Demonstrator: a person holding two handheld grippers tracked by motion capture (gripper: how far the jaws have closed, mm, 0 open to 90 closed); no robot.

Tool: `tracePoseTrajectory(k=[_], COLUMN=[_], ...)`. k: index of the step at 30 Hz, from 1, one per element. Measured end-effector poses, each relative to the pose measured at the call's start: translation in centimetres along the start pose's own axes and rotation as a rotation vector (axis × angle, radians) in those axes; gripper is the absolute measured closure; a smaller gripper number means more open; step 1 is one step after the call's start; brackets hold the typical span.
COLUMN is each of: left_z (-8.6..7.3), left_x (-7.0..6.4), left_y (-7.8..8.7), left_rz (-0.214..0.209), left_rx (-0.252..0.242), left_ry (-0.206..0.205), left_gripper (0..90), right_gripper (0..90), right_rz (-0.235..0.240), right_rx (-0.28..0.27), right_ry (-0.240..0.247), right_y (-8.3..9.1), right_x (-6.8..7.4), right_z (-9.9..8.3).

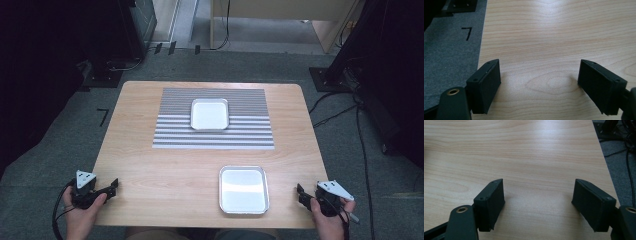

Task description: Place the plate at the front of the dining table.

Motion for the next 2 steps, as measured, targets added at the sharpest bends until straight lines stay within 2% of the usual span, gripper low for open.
tracePoseTrajectory(k=[2], left_z=[0.0], left_x=[0.0], left_y=[0.0], left_rz=[0.0], left_rx=[0.0], left_ry=[0.0], left_gripper=[18.2], right_gripper=[25.2], right_rz=[-0.002], right_rx=[0.002], right_ry=[-0.003], right_y=[0.0], right_x=[0.01], right_z=[0.02])
Point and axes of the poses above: each handheld gripper's, and its own axes: y roughly backward along the jaws, z roughly out of its top, x roughly to its left, the point moved 5 cm from there along -y, roughly forward along the jaws, and after that the axes turned 1 degree about x, right-handed, at the moved point
